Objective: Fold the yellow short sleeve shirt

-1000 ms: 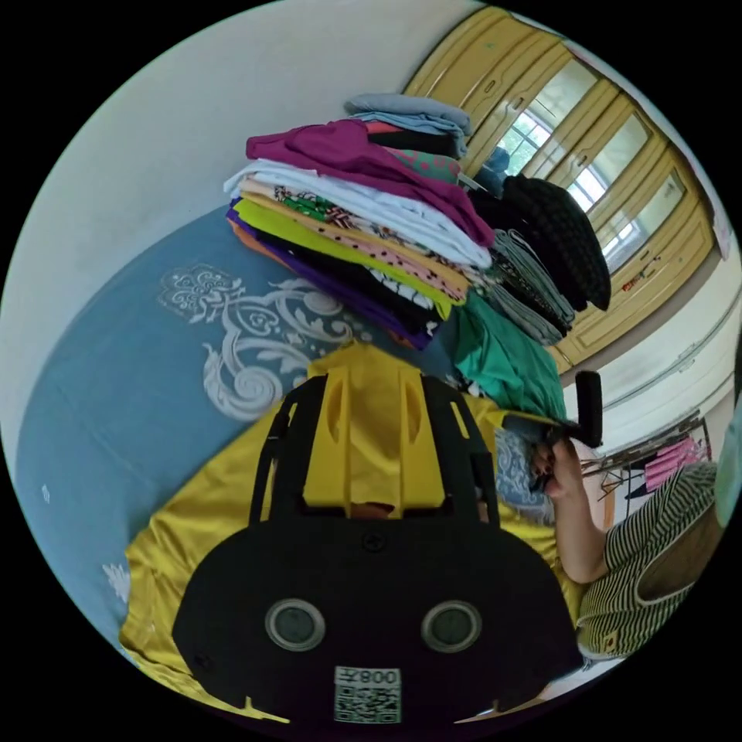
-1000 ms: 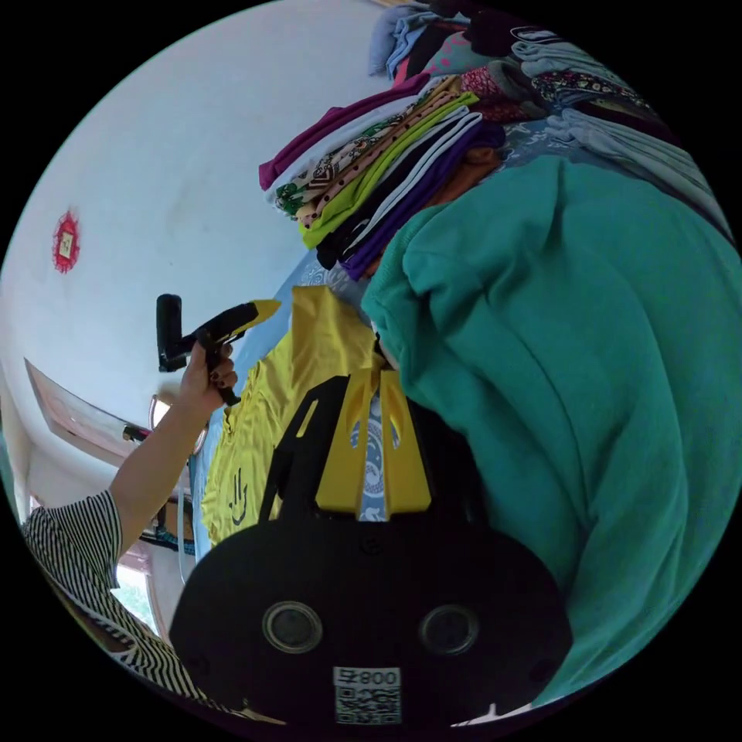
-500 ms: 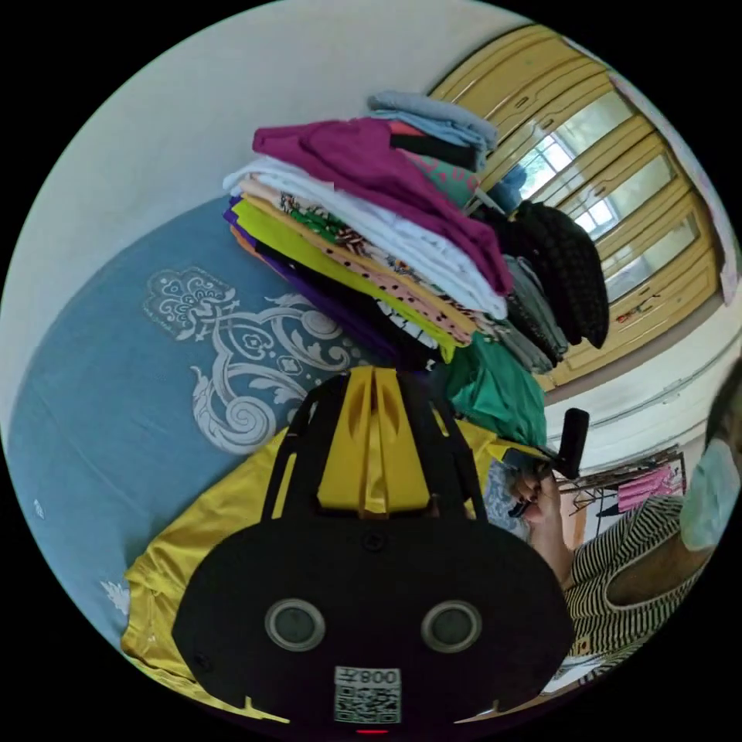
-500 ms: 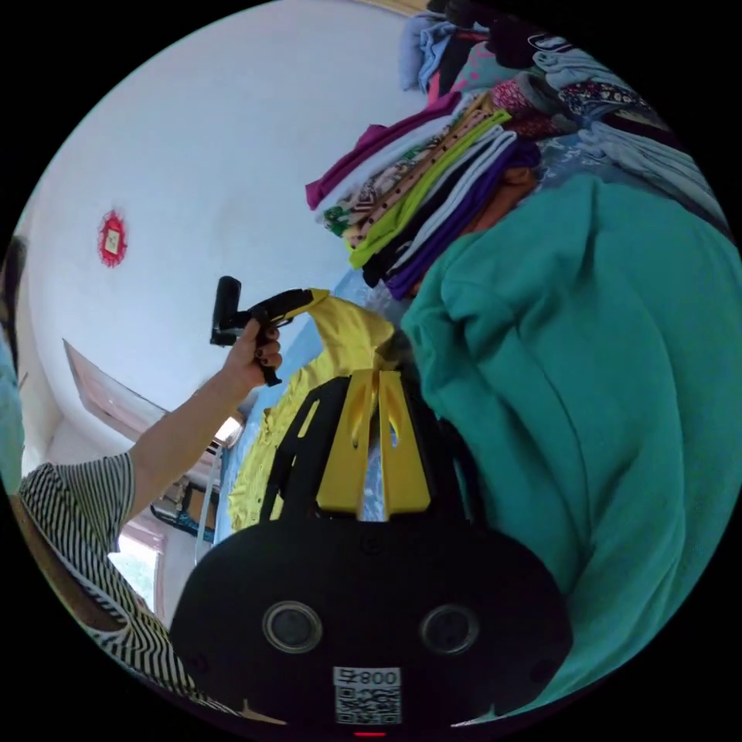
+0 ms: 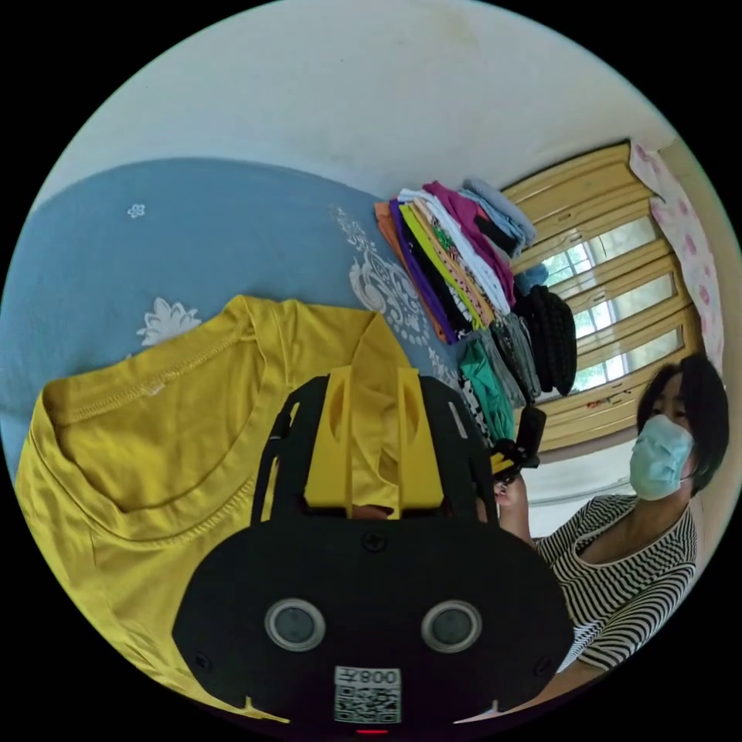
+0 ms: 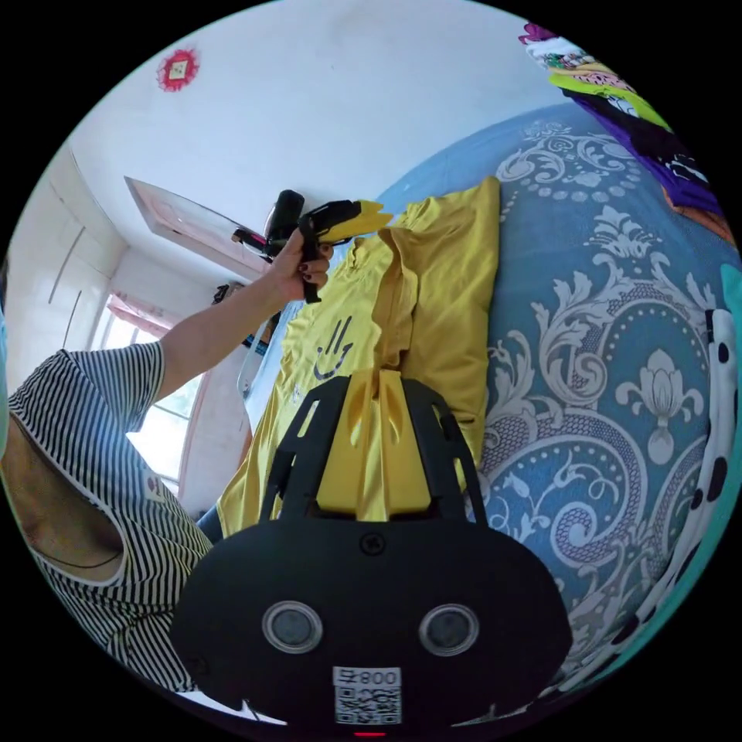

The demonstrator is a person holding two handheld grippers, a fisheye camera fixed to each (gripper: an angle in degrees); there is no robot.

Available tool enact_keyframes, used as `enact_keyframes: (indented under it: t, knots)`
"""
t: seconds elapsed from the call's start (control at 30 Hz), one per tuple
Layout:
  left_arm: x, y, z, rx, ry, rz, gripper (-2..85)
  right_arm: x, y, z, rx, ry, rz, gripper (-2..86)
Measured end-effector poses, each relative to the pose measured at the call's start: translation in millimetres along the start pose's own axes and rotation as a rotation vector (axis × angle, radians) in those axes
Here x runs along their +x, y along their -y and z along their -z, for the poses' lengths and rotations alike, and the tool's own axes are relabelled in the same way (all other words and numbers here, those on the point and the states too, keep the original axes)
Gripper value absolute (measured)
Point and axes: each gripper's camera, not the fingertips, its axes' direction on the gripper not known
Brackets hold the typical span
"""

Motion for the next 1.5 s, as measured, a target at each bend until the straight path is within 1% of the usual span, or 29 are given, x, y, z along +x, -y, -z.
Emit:
enact_keyframes:
  t: [0.07,0.2,0.3,0.33,0.43,0.5,0.53,0.57,0.63,0.67,0.73,0.83,1.0,1.07,1.13,1.17,1.2,1.27,1.3,1.33,1.37,1.43,1.5]
  knots:
    - [3,-7,-16,-0.068,0.035,-0.029,10.2,1,3,-5,0.026,0.023,-0.003,1.0]
    - [5,-10,-25,-0.061,0.053,-0.053,9.7,-3,8,-21,-0.009,-0.028,0.004,1.0]
    - [-3,-11,-32,-0.125,0.157,-0.033,4.6,-8,13,-33,-0.03,-0.04,0.023,1.0]
    - [-5,-13,-28,-0.113,0.196,-0.013,3.1,-11,15,-37,-0.044,-0.044,0.037,1.1]
    - [-14,-23,-5,-0.032,0.147,-0.004,2.3,-18,19,-45,-0.065,-0.03,0.086,1.3]
    - [-24,-33,7,-0.009,0.17,0.023,2.6,-22,23,-55,-0.105,-0.003,0.111,1.5]
    - [-30,-41,14,0.003,0.175,0.048,3.4,-24,26,-65,-0.152,-0.008,0.126,1.6]
    - [-36,-49,20,0.021,0.143,0.067,4.4,-26,28,-75,-0.191,-0.026,0.134,1.6]
    - [-37,-61,27,0.053,0.093,0.055,5.9,-26,31,-88,-0.254,-0.04,0.128,1.7]
    - [-33,-68,31,0.075,0.104,0.046,6.6,-26,33,-94,-0.272,-0.048,0.13,1.7]
    - [-25,-74,36,0.101,0.13,0.032,7.1,-29,36,-97,-0.271,-0.053,0.139,1.7]
    - [-12,-73,35,0.094,0.139,0.008,7.7,-31,39,-95,-0.241,-0.045,0.142,1.5]
    - [13,-49,20,0.079,0.067,-0.058,7.8,-36,40,-81,-0.169,-0.033,0.157,1.0]
    - [34,-35,0,0.025,0.063,-0.109,7.7,-47,41,-72,-0.112,0.033,0.228,0.6]
    - [52,-26,-14,-0.008,0.056,-0.148,7.6,-55,43,-71,-0.105,0.069,0.279,0.4]
    - [63,-21,-23,-0.029,0.048,-0.168,7.5,-57,45,-74,-0.112,0.046,0.284,0.3]
    - [69,-19,-27,-0.037,0.046,-0.179,7.4,-56,47,-75,-0.109,0.018,0.267,0.3]
    - [91,-9,-39,-0.072,0.055,-0.216,7.0,-39,50,-70,-0.05,-0.088,0.14,0.2]
    - [96,-7,-42,-0.078,0.065,-0.223,6.8,-34,50,-67,-0.031,-0.098,0.109,0.2]
    - [103,-2,-47,-0.091,0.088,-0.23,6.4,-23,49,-64,-0.004,-0.124,0.038,0.1]
    - [108,4,-53,-0.114,0.124,-0.22,5.3,-11,50,-64,0.0,-0.191,-0.047,0.1]
    - [116,12,-61,-0.149,0.194,-0.22,3.2,2,50,-69,-0.026,-0.261,-0.116,0.1]
    - [127,21,-57,-0.129,0.2,-0.217,1.8,6,52,-69,-0.004,-0.222,-0.14,0.1]
